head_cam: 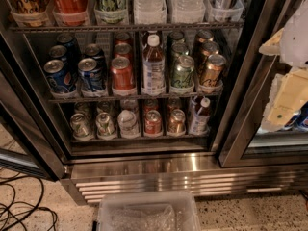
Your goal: Pick 7up can from bottom shelf of fridge
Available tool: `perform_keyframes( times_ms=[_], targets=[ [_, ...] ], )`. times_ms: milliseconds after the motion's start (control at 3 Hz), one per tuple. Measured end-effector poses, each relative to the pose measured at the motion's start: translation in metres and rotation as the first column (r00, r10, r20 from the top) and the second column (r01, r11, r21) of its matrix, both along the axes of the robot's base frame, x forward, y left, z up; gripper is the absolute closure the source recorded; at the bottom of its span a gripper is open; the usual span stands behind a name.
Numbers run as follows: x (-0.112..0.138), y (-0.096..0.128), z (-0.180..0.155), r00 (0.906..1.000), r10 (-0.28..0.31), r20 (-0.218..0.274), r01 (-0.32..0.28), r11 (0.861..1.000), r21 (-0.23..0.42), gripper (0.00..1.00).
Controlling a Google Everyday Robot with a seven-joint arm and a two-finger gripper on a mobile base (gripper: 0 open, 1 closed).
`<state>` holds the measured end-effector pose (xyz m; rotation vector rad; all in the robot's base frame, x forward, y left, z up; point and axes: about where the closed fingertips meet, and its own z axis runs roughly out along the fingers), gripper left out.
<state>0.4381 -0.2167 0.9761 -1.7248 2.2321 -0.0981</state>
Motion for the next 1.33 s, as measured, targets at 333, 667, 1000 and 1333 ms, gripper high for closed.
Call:
perform_keyframes(
  times_ms=[333,667,1000,1333],
  targets=[
    [0.000,0.000,0.000,1.0000,0.000,0.000,0.000,1.000,0.000,0.00],
    [-0.011,0.004,-0.013,0.9996,0.028,-0.003,-0.028,1.000,-0.008,0.00],
    [-0.029,0.007,-0.062,0.9947,0.101,-0.020,-0.100,0.994,0.046,0.00],
    [-0.044,0.028,-0.137,0.9815,0.190,-0.022,-0.182,0.963,0.200,0.00]
  ],
)
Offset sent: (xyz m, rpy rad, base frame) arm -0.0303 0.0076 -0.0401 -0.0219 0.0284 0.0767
